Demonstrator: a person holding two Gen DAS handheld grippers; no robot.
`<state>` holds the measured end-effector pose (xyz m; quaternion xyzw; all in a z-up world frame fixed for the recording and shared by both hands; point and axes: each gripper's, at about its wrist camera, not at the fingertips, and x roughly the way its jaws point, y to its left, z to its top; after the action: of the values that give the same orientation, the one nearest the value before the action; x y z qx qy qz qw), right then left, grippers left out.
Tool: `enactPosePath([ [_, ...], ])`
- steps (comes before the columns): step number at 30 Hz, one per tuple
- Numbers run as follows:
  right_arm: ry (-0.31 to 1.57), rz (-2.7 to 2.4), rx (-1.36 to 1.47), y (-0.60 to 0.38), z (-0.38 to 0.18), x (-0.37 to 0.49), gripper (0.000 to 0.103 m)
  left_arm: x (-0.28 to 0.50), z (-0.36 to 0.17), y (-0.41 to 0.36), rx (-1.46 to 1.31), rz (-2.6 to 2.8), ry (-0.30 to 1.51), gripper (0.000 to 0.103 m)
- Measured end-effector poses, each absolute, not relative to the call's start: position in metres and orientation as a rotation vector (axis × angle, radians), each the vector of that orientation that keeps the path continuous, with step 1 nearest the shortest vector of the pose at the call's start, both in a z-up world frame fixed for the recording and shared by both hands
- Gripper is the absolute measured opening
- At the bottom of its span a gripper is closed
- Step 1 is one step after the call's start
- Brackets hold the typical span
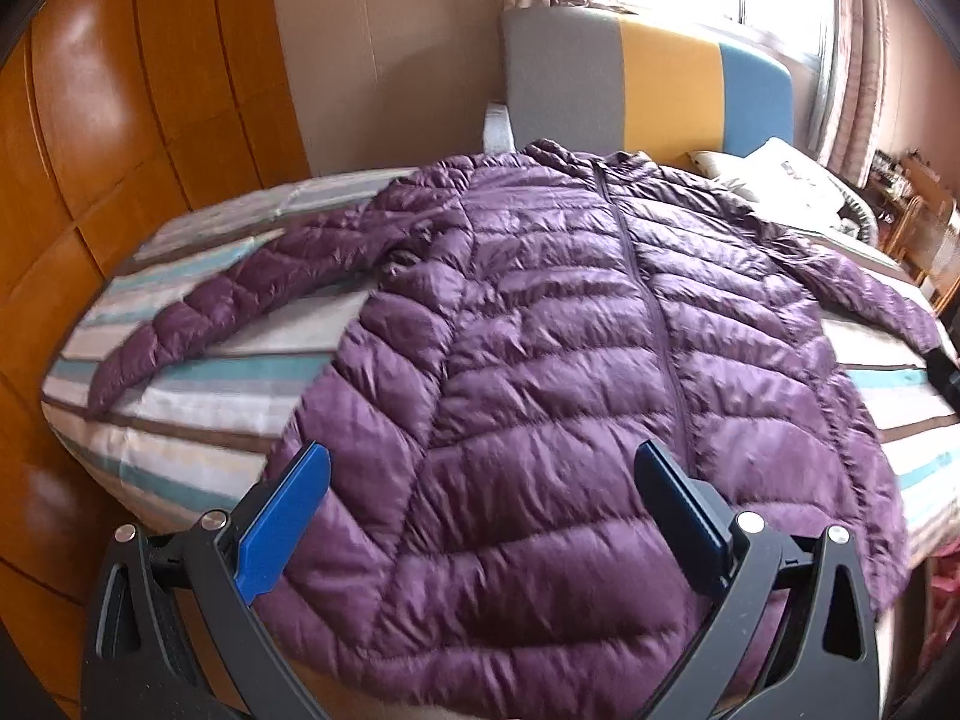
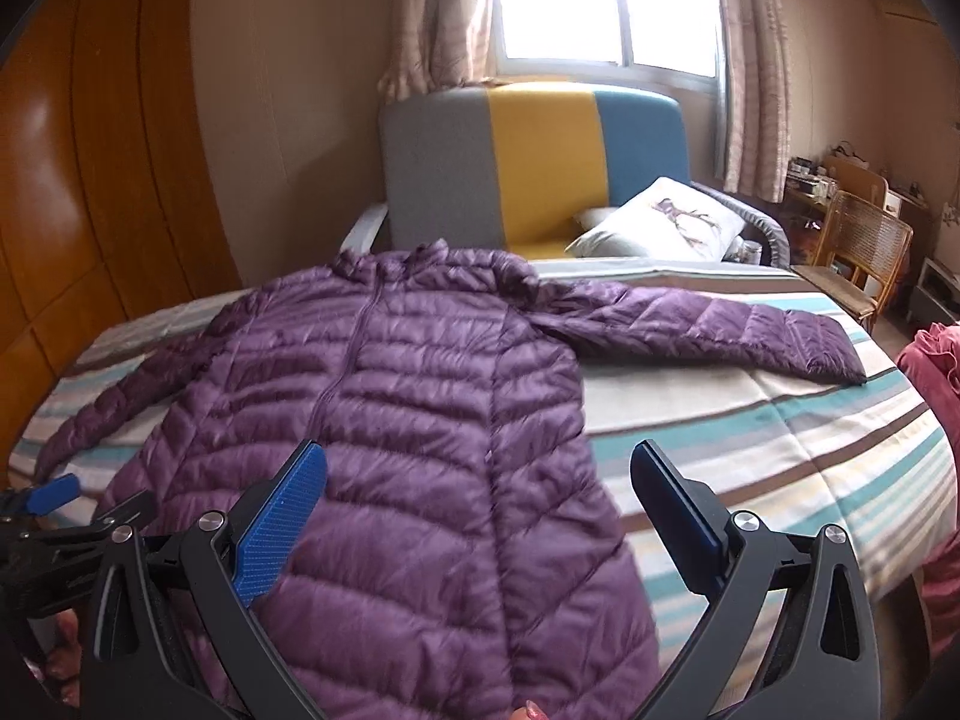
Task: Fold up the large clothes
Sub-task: 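Reach the right tool to the jacket sleeve and close on its cuff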
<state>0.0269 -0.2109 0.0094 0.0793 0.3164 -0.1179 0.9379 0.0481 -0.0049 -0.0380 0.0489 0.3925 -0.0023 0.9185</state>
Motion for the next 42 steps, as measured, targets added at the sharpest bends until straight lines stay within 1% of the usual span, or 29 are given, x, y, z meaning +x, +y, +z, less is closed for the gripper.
enactPosePath([
  [1,0.640,-0.250,0.172,-0.216,0.008,0.029,0.100,0.051,-0.039,-0.005,0.113,0.001,0.799,0.101],
  [5,0.724,-0.329,0.220,-0.252,-0.007,0.050,0.100,0.071,-0.044,-0.005,0.156,0.027,0.746,0.101],
  [8,0.733,-0.381,0.263,-0.282,-0.017,0.055,0.100,0.090,-0.047,-0.005,0.192,0.036,0.726,0.101],
  [15,0.758,-0.540,0.480,-0.380,-0.045,0.065,0.100,0.124,-0.059,0.007,0.126,0.061,0.793,0.101],
  [17,0.767,-0.596,0.506,-0.406,-0.053,0.072,0.100,0.133,-0.064,0.008,0.119,0.067,0.802,0.101],
  [20,0.764,-0.663,0.519,-0.433,-0.060,0.079,0.096,0.148,-0.071,0.011,0.128,0.095,0.807,0.101],
  [22,0.763,-0.693,0.544,-0.453,-0.064,0.085,0.089,0.153,-0.075,0.012,0.129,0.106,0.806,0.101],
  [25,0.765,-0.725,0.596,-0.483,-0.070,0.094,0.085,0.161,-0.083,0.014,0.137,0.118,0.811,0.101],
  [28,0.751,-0.753,0.705,-0.512,-0.081,0.097,0.072,0.166,-0.092,0.016,0.149,0.125,0.811,0.101],
  [30,0.743,-0.792,0.770,-0.528,-0.089,0.096,0.070,0.166,-0.098,0.018,0.145,0.116,0.813,0.101],
  [32,0.721,-0.824,0.824,-0.545,-0.096,0.094,0.064,0.166,-0.103,0.020,0.139,0.115,0.823,0.101],
  [33,0.711,-0.830,0.846,-0.550,-0.099,0.093,0.059,0.166,-0.106,0.021,0.134,0.116,0.827,0.101],
  [37,0.663,-0.856,0.951,-0.574,-0.112,0.089,0.056,0.165,-0.112,0.025,0.116,0.125,0.835,0.101],
  [41,0.615,-0.874,0.989,-0.592,-0.116,0.090,0.056,0.164,-0.110,0.027,0.122,0.164,0.822,0.101],
  [42,0.604,-0.881,1.006,-0.594,-0.117,0.090,0.054,0.163,-0.108,0.028,0.126,0.188,0.809,0.101],
])
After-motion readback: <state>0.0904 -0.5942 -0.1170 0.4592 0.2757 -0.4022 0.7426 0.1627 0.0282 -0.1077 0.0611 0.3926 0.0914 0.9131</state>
